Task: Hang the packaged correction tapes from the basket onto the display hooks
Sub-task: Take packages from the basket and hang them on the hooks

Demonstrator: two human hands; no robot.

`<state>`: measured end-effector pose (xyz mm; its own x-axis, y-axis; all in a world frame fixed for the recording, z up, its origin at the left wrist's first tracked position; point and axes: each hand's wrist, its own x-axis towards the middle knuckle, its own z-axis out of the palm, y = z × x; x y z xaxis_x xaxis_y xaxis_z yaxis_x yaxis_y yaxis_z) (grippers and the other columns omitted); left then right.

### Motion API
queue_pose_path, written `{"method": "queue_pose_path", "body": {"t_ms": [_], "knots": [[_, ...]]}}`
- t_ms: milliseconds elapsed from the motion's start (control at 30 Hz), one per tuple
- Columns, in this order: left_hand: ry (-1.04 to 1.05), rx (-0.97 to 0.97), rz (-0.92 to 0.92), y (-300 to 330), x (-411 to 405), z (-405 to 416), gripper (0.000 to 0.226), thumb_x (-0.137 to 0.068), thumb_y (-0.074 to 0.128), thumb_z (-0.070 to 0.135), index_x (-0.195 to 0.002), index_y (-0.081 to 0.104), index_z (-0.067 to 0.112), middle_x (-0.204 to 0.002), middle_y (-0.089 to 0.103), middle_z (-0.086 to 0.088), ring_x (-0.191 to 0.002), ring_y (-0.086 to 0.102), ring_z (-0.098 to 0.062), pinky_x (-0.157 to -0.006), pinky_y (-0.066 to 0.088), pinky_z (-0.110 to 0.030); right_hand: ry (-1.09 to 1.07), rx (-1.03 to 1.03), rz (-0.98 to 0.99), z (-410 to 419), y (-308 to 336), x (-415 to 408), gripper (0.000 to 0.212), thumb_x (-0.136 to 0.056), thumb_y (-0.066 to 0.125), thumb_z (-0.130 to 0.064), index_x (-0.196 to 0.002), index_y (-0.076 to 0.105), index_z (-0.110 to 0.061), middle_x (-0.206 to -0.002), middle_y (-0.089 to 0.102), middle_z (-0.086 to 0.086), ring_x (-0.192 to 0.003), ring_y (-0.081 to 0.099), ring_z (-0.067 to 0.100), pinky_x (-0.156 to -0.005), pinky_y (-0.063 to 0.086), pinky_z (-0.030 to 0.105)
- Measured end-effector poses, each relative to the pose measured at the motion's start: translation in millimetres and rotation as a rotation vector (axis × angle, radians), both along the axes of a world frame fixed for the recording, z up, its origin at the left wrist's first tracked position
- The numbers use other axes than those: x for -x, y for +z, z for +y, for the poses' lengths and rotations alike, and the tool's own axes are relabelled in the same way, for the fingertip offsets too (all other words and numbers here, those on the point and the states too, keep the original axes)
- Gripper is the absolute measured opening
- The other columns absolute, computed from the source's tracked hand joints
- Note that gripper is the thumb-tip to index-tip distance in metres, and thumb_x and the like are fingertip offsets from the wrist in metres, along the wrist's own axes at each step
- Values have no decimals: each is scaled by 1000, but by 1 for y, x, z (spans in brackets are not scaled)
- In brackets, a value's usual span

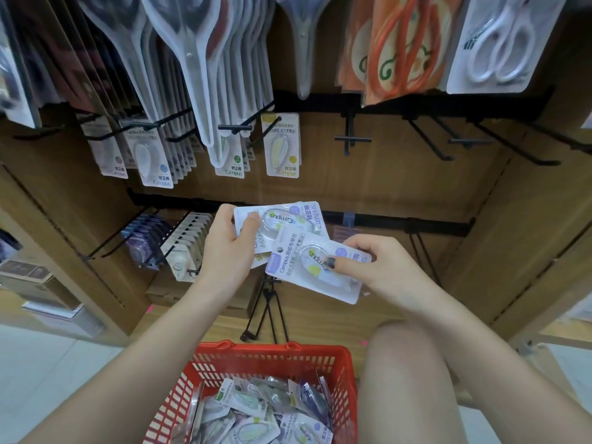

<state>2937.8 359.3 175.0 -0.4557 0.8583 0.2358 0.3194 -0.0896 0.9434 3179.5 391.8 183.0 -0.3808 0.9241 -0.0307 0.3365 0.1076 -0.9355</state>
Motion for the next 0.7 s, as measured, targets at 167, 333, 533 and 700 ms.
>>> {"method": "queue_pose_path", "body": {"t_ms": [167, 333, 533, 700], "knots": [[41, 36, -110, 4, 1, 0, 24, -97, 54, 47, -99, 54, 23, -103, 67, -18, -95, 69, -45, -65, 57, -65, -7, 317, 502, -4, -2, -12, 12, -97, 70, -12, -103, 62, -5, -112, 75, 21, -89, 74, 31, -64, 58, 37], [24, 56, -145, 1, 0, 4, 17, -95, 55, 49, -95, 57, 32, -104, 71, -10, -94, 74, -37, -60, 57, -52, -61, 474, 786, -12, -8, -7, 43, -99, 65, -23, -135, 62, 0, -115, 70, 14, -98, 61, 27, -85, 41, 45], [17, 37, -136, 5, 0, 5, 15, -92, 55, 52, -86, 57, 38, -96, 71, -2, -95, 73, -33, -76, 61, -62, -31, 359, 795, -21, -1, -4, 36, -100, 62, -19, -134, 66, -11, -113, 74, 10, -87, 70, 22, -68, 52, 37], [11, 21, -123, 5, 2, 6, 15, -92, 55, 53, -85, 57, 40, -93, 71, 4, -95, 74, -27, -80, 61, -63, -133, 115, 725, -19, 13, -1, 20, -97, 67, -3, -112, 54, -6, -105, 78, 11, -93, 77, 28, -63, 62, 37]]}}
